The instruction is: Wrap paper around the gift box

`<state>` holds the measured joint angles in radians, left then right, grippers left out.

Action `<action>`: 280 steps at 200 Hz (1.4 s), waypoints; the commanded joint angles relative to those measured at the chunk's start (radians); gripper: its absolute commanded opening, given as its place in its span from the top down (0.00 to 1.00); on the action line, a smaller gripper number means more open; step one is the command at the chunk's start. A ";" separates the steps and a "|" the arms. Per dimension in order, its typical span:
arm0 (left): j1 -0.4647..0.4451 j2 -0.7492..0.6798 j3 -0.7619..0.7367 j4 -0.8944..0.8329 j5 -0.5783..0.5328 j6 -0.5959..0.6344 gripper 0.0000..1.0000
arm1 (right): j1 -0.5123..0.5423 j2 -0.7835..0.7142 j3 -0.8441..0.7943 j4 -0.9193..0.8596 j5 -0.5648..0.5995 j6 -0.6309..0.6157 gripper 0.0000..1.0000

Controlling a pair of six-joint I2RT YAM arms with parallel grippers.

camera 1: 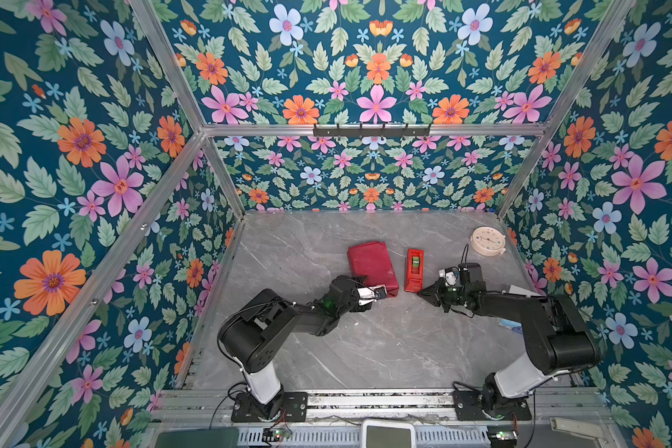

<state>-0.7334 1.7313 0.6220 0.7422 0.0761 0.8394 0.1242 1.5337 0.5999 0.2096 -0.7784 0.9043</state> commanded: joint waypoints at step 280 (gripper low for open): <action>0.002 0.008 0.007 -0.040 0.000 -0.012 0.29 | 0.365 0.004 0.116 0.118 0.048 -0.071 1.00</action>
<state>-0.7334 1.7355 0.6254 0.7437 0.0765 0.8387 0.4873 1.5314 0.7055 0.2771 -0.7361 0.8425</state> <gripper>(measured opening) 0.711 0.064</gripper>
